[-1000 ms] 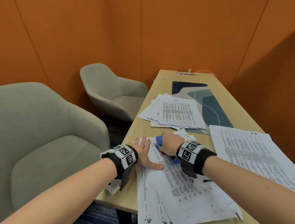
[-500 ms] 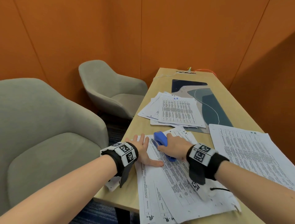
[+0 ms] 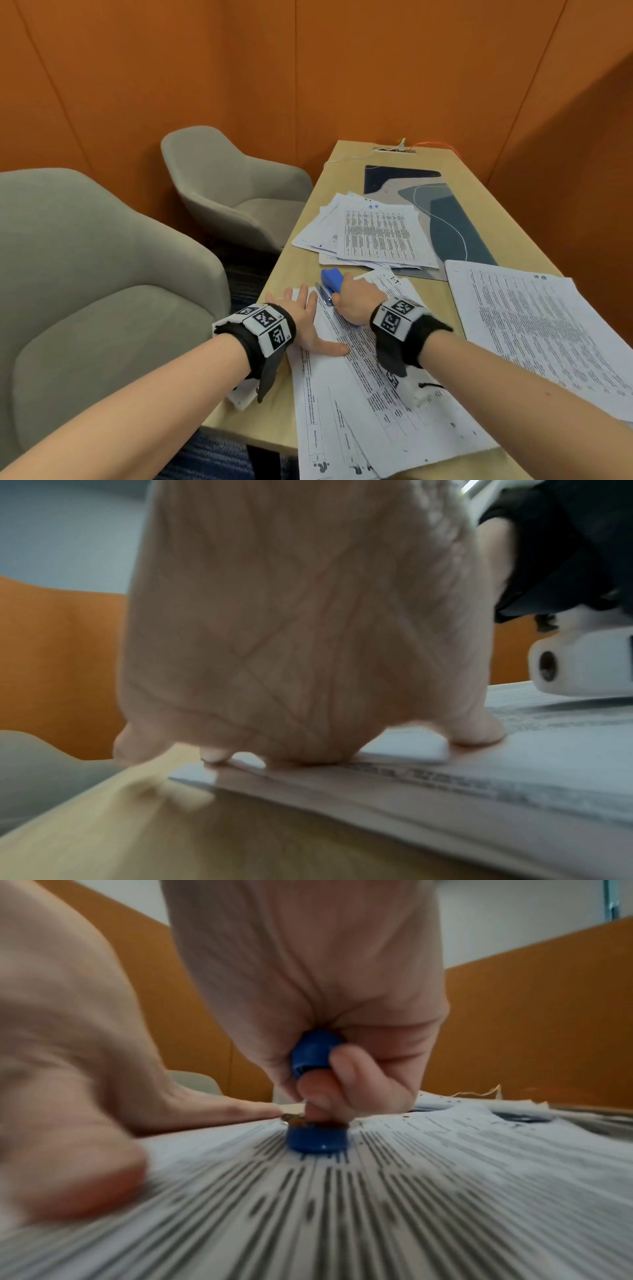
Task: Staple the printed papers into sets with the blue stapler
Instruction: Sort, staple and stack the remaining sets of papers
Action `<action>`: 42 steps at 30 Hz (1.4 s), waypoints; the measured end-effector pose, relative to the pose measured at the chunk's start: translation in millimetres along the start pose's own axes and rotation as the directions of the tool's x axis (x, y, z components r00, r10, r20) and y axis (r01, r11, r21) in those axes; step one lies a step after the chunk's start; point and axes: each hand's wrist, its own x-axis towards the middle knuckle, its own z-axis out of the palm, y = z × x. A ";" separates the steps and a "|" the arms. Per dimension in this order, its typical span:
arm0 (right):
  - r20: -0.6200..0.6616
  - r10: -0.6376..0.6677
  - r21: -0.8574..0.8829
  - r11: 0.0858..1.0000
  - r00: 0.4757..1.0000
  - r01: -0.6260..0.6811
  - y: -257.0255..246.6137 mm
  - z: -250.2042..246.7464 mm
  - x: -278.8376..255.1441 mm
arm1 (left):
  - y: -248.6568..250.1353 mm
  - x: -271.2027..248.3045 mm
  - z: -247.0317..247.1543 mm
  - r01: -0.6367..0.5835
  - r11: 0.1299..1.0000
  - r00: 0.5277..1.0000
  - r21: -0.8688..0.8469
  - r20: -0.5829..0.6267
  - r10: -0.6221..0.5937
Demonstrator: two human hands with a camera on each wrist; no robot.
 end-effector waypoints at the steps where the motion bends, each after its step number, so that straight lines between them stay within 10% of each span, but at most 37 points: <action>1: 0.006 -0.003 0.009 1.000 1.000 0.003 -2.9 -2.1 3.6 | -0.3 -0.8 0.2 -0.001 1.000 1.000 -0.005 0.003 0.001; 16: 0.016 0.111 0.066 0.992 0.994 -0.112 109.8 -15.1 -67.6 | 23.7 -15.0 -25.7 0.014 0.992 0.997 0.123 -0.076 -0.004; 21: 0.004 0.114 0.067 0.991 0.994 -0.114 111.9 -10.0 -63.9 | 66.1 3.8 -35.2 -0.264 0.962 0.961 0.064 -0.066 0.268; 42: 0.028 0.081 0.006 0.997 0.996 -0.081 103.7 -20.8 -50.6 | 67.2 38.0 -13.9 -0.098 0.994 0.991 -0.046 -0.098 0.093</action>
